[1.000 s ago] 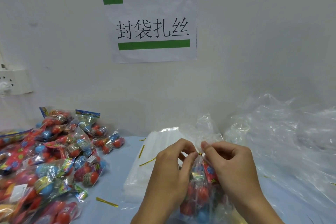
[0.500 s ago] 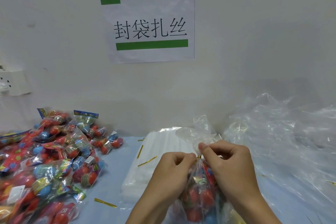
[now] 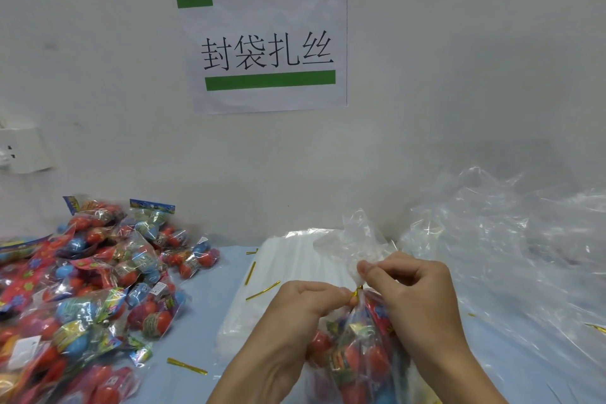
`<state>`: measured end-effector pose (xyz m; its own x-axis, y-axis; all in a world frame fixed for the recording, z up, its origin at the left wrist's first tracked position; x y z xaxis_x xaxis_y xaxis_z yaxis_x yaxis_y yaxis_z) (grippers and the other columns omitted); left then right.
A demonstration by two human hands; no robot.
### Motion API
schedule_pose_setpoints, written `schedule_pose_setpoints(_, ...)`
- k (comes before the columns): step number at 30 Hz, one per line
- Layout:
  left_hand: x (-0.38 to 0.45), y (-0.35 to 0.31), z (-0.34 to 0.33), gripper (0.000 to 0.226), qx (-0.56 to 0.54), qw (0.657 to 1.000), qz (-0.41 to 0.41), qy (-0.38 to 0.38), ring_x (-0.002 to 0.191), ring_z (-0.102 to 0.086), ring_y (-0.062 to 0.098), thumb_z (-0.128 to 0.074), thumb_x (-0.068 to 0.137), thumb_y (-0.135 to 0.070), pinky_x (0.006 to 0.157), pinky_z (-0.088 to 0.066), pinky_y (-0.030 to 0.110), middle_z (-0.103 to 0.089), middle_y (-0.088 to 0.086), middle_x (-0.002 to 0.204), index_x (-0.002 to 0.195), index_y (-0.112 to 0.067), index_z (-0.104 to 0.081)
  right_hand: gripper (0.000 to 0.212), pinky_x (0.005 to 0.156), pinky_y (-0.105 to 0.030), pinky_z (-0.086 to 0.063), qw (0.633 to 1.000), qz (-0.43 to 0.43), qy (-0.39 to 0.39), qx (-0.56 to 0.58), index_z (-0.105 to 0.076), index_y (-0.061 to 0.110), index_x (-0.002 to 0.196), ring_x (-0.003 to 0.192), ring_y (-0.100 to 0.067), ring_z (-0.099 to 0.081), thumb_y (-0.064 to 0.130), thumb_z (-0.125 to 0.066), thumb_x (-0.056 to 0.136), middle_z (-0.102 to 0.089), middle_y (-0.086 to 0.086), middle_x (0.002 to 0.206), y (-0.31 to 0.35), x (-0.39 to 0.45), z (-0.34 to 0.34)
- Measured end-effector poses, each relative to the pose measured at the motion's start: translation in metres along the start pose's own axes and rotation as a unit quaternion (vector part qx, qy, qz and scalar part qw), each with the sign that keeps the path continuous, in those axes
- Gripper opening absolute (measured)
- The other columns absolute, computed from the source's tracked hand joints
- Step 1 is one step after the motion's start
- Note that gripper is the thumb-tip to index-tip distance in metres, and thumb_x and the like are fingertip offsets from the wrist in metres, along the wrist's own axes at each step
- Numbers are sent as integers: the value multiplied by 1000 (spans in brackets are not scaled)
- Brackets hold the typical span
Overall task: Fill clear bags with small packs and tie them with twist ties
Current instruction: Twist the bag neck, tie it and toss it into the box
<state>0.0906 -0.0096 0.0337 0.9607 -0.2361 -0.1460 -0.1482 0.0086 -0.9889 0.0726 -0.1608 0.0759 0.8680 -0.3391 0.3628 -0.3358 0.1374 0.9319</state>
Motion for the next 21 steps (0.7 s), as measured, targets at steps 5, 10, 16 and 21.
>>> schedule_pose_setpoints(5,-2,7,3,11,-44,997,32,-58,65,-67,22,-79,77,-19,55,-48,25,-76,14,85,79,-9,-81,32,69,-33,-46,1000,-10,2,8,-73,12,52,56,-9,-57,11,-78,84,-60,0,56,-3,0,1)
schedule_pose_setpoints(10,-3,6,11,12,-86,989,16,-119,61,-71,23,-87,67,-10,48,-50,22,-76,11,78,75,-9,-79,29,70,-35,-50,1000,-6,-4,16,-74,11,55,63,-20,-64,12,-78,84,-66,-6,61,-3,1,3)
schedule_pose_setpoints(16,-6,0,6,11,-31,993,-15,-113,50,-63,13,-82,73,-10,42,-41,16,-72,4,66,66,-14,-75,28,67,-29,-47,1000,1,4,14,-74,12,55,60,-13,-62,9,-78,83,-65,-6,61,-2,0,1)
schedule_pose_setpoints(21,-13,-33,-2,12,90,969,-185,-139,72,-68,0,-74,84,-15,60,-49,11,-75,-12,78,76,-22,-79,23,67,-34,-52,1000,-10,-27,12,-78,18,62,66,-19,-68,15,-77,86,-72,-3,64,-2,4,9)
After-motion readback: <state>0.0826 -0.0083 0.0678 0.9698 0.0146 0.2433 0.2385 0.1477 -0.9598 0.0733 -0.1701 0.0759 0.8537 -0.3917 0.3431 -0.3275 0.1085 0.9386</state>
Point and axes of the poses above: each hand's wrist, its own x-axis towards the middle knuckle, its own z-axis out of the back of the hand, y = z × x, the point moved 9 cm from there along x, towards the middle knuckle
